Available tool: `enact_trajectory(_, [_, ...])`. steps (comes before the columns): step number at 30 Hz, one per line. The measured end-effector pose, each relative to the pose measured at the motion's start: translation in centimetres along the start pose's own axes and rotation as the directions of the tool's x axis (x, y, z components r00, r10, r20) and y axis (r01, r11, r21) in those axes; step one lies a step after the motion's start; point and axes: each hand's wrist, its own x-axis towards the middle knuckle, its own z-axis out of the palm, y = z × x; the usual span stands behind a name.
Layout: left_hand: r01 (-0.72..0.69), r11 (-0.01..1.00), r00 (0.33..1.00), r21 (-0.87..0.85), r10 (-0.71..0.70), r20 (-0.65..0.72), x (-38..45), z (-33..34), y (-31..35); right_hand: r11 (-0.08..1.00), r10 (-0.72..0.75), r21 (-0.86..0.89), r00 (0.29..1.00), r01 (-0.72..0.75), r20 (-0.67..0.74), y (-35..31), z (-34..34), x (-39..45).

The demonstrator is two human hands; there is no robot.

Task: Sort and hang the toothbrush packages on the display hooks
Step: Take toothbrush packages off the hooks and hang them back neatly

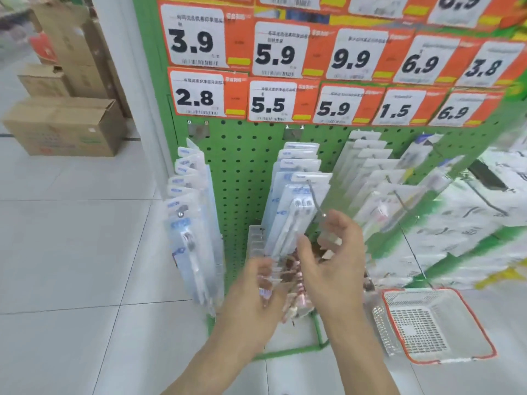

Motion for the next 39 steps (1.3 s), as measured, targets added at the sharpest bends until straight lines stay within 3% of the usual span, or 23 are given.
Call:
enact_trajectory(4, [0.052,0.999,0.985,-0.011,-0.053,-0.166,0.8,3.5,1.0,1.000,0.003,0.006,0.970,-0.004,0.241,1.2,-0.9,1.4])
enact_trajectory(9, [0.010,1.000,0.945,-0.011,-0.013,-0.326,1.8,5.3,2.4,0.997,-0.036,0.070,0.950,0.015,0.309,1.5,-1.8,2.7])
enact_trajectory(13, [0.005,0.999,0.924,-0.054,-0.025,-0.383,1.5,5.4,2.7,0.990,-0.132,0.093,0.887,0.101,0.442,2.1,-2.3,2.5])
enact_trajectory(18, [-0.034,0.999,0.894,-0.030,0.017,-0.447,-0.2,4.8,3.3,0.977,-0.211,0.136,0.851,0.166,0.481,1.9,-3.2,1.7])
enact_trajectory(25, [-0.125,0.990,0.894,-0.068,0.083,-0.440,-3.9,3.8,4.3,0.964,-0.157,0.263,0.860,0.027,0.486,1.4,-5.1,-1.3])
enact_trajectory(29, [-0.124,0.968,0.940,-0.216,0.045,-0.338,-5.8,2.8,4.3,0.945,-0.135,0.325,0.874,-0.027,0.467,1.2,-6.8,-2.7])
enact_trajectory(33, [-0.064,0.936,0.993,-0.346,0.027,-0.111,-7.5,2.6,3.2,0.872,-0.096,0.461,0.864,-0.167,0.495,0.9,-8.0,-3.6])
enact_trajectory(39, [0.022,0.903,0.998,-0.429,0.006,0.065,-8.7,3.2,0.8,0.791,0.076,0.498,0.864,-0.356,0.498,1.0,-7.7,-3.7])
